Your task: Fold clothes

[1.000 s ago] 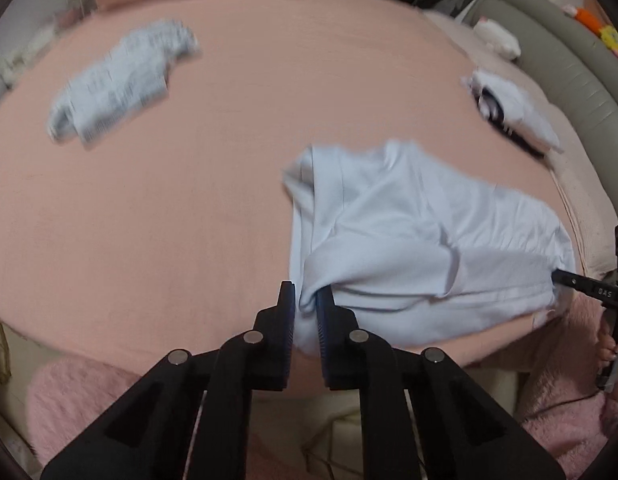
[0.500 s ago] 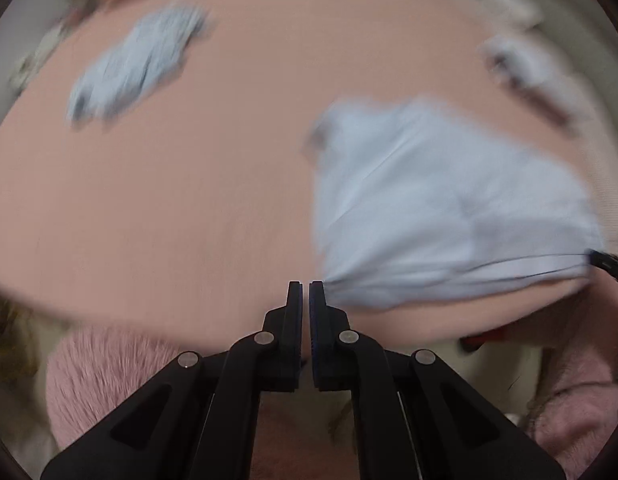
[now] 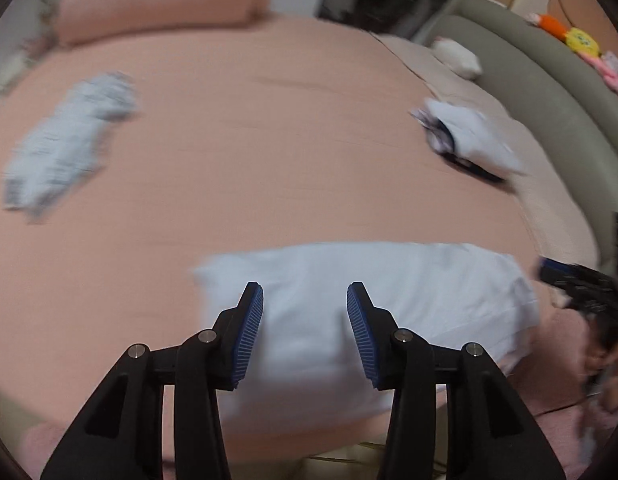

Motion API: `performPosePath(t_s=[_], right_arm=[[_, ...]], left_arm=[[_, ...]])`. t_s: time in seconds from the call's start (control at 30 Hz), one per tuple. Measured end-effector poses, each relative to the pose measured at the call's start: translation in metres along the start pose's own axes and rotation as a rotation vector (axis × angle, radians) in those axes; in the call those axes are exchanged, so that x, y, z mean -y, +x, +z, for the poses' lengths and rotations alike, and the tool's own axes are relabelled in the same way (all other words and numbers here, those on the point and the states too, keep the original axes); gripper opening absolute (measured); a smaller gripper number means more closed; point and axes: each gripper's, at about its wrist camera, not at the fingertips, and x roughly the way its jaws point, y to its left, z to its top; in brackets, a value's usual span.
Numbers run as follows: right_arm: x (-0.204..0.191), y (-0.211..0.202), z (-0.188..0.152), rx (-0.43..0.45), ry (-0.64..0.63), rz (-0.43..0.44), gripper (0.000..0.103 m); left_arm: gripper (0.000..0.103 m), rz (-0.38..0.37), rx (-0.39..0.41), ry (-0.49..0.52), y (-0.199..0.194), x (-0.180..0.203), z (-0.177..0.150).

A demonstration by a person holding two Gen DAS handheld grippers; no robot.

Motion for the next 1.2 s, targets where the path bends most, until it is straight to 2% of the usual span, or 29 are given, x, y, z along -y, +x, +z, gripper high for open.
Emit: performPosePath(t_s=[0.03, 0.1, 0.13, 0.17, 0.27, 0.37, 0.47, 0.53, 0.57, 0.67, 0.7, 0.73, 0.77, 0.8, 0.83, 0.9, 0.93, 0.97, 1.03, 1.13, 1.2], right_arm=[[-0.005, 0.011, 0.003, -0.003, -0.017, 0.008, 0.04], [-0.01, 0.036, 0.001, -0.042, -0.048, 0.013, 0.04], [-0.009, 0.051, -0.003, -0.08, -0.062, 0.002, 0.04], [-0.007, 0.064, -0.009, -0.115, -0.071, -0.01, 0.04], [0.01, 0.065, -0.023, -0.112, -0.061, 0.014, 0.039], [0.03, 0.051, -0.028, -0.135, -0.043, -0.006, 0.04], [0.037, 0.037, -0.019, -0.093, 0.021, 0.006, 0.041], [0.031, 0.03, -0.007, -0.04, 0.022, -0.004, 0.042], [0.027, 0.03, -0.002, -0.021, 0.019, -0.006, 0.042], [0.013, 0.037, 0.013, 0.007, 0.01, 0.002, 0.047], [0.008, 0.043, 0.017, 0.007, 0.005, 0.0, 0.049], [0.005, 0.051, 0.017, -0.007, -0.002, -0.013, 0.049], [0.006, 0.059, 0.015, -0.027, -0.01, -0.032, 0.049], [0.009, 0.068, 0.013, -0.055, -0.016, -0.066, 0.048], [0.015, 0.073, 0.01, -0.075, -0.016, -0.103, 0.045], [0.036, 0.07, 0.008, -0.058, 0.034, -0.164, 0.046], [0.046, 0.065, 0.007, -0.042, 0.079, -0.173, 0.051], [0.056, 0.057, 0.006, -0.022, 0.135, -0.161, 0.051], [0.064, 0.04, 0.002, 0.006, 0.192, -0.173, 0.053], [0.046, 0.018, -0.011, 0.024, 0.141, -0.119, 0.053], [0.026, 0.015, -0.023, 0.003, 0.071, -0.076, 0.053]], left_arm=[[0.042, -0.008, -0.028, 0.001, 0.015, 0.006, 0.001], [0.037, 0.063, -0.09, -0.006, 0.041, -0.004, -0.002], [0.022, 0.069, -0.095, -0.032, 0.039, -0.016, -0.004], [0.012, 0.075, -0.1, -0.058, 0.037, -0.028, -0.007], [0.005, 0.091, -0.112, -0.137, 0.032, -0.063, -0.014], [0.01, 0.279, -0.105, -0.151, 0.018, -0.082, -0.015], [0.012, 0.121, -0.021, -0.202, 0.003, -0.087, -0.009], [0.023, 0.074, 0.033, -0.137, 0.0, -0.069, -0.004], [0.026, 0.043, 0.029, -0.1, 0.005, -0.059, -0.002], [0.028, -0.05, 0.016, 0.007, 0.023, -0.029, 0.003], [0.028, -0.02, -0.018, 0.03, 0.035, -0.025, 0.005], [0.027, 0.051, -0.058, 0.05, 0.05, -0.025, 0.007], [0.023, 0.095, -0.081, 0.049, 0.06, -0.031, 0.008], [0.011, 0.091, -0.074, 0.01, 0.062, -0.04, 0.01], [0.006, 0.091, -0.062, -0.053, 0.058, -0.049, 0.014], [0.005, 0.107, -0.018, -0.16, 0.045, -0.064, 0.021], [0.008, 0.14, 0.007, -0.164, 0.039, -0.063, 0.023], [0.013, 0.139, 0.016, -0.13, 0.035, -0.054, 0.023], [0.031, 0.135, 0.033, -0.059, 0.028, -0.036, 0.022], [0.037, 0.036, 0.026, 0.05, 0.021, 0.007, 0.003], [0.037, 0.023, -0.003, 0.103, 0.027, 0.03, -0.011]])
